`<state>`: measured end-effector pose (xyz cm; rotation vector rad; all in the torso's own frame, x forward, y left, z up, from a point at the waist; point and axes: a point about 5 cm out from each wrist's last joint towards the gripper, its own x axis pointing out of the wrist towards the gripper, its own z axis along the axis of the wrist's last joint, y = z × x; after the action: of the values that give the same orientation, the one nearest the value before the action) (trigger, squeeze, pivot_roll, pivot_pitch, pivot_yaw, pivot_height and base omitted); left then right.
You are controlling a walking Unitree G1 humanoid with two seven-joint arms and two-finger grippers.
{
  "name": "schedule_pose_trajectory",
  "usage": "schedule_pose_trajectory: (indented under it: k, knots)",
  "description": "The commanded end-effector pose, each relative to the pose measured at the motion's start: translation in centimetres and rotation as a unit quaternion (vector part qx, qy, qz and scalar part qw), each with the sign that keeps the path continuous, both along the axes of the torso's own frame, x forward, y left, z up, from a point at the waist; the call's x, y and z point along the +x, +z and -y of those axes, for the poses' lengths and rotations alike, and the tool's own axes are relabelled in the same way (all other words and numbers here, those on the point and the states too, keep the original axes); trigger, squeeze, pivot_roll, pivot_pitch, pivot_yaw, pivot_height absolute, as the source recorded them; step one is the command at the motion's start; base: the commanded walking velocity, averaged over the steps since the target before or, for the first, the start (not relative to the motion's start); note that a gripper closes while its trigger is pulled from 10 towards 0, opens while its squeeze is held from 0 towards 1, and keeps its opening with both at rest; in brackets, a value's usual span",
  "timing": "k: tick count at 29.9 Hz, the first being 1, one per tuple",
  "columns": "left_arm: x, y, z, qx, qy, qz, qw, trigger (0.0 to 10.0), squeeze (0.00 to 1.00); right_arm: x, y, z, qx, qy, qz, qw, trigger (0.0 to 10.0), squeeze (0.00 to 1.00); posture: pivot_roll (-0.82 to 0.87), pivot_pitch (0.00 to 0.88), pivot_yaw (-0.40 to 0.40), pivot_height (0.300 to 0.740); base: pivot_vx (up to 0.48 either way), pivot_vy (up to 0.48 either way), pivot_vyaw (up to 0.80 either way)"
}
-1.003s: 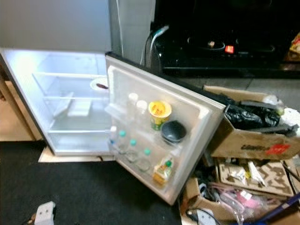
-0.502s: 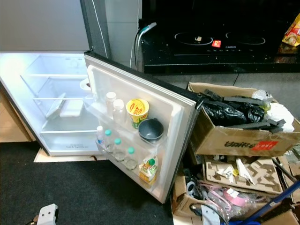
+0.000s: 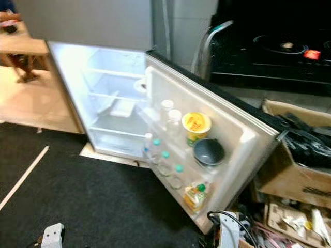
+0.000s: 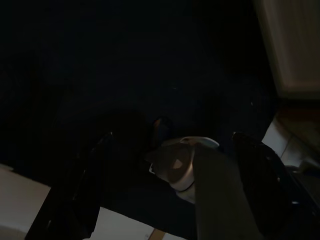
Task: Restocking fridge
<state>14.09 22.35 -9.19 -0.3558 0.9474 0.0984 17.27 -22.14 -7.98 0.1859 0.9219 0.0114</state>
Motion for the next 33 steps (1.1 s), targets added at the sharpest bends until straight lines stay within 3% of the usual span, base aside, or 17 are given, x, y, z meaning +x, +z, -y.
schedule_pose_trajectory:
  k: [1, 7, 20, 24, 26, 27, 29, 33]
  knots:
    - [-0.2, -0.1, 0.1, 0.001, -0.002, -0.003, 1.000, 10.0, 0.00, -0.8, -0.4, 0.0, 0.004, -0.008, -0.011, 1.000, 10.0, 0.00, -0.04, 0.007, 0.002, 0.740, 0.000, 0.000, 0.77]
    - [-0.2, -0.1, 0.1, 0.002, -0.003, -0.005, 1.000, 10.0, 0.00, -1.9, -0.8, 0.3, -0.002, -0.025, -0.029, 0.999, 10.0, 0.00, -0.04, 0.008, 0.001, 0.740, 0.000, 0.000, 0.77]
    - [-1.2, -0.3, -0.4, 0.007, -0.011, -0.018, 1.000, 10.0, 0.00, -2.5, -1.0, 1.2, -0.036, -0.052, -0.048, 0.997, 10.0, 0.00, -0.04, 0.010, 0.003, 0.740, 0.000, -0.223, 0.00]
    - [-1.6, -0.3, -1.0, 0.008, -0.009, -0.019, 1.000, 10.0, 0.00, -2.2, -0.4, 3.1, -0.063, -0.116, -0.038, 0.991, 10.0, 0.00, -0.04, 0.009, 0.003, 0.740, 0.000, 0.000, 0.00]
    - [-1.7, -0.2, -1.4, 0.008, -0.010, -0.019, 1.000, 10.0, 0.00, -2.2, 0.2, 5.2, -0.066, -0.205, -0.025, 0.976, 10.0, 0.00, -0.04, 0.005, 0.004, 0.740, 0.000, 0.000, 0.00]
    - [-1.7, -0.2, -1.4, 0.008, -0.010, -0.019, 1.000, 10.0, 0.00, -2.2, 0.2, 5.2, -0.066, -0.205, -0.025, 0.976, 10.0, 0.00, -0.04, 0.005, 0.004, 0.740, 0.000, 0.000, 0.00]
    - [-1.8, -0.1, -1.6, 0.008, -0.014, -0.020, 1.000, 10.0, 0.00, -2.2, 0.9, 6.9, -0.071, -0.267, -0.013, 0.961, 10.0, 0.00, -0.04, 0.004, 0.004, 0.740, 0.000, 0.000, 0.00]
    - [-1.4, 0.0, -1.7, 0.007, -0.015, -0.017, 1.000, 10.0, 0.00, -2.6, 2.0, 9.7, -0.108, -0.317, -0.005, 0.942, 10.0, 0.00, -0.04, 0.000, 0.002, 0.740, 0.000, 0.000, 0.00]
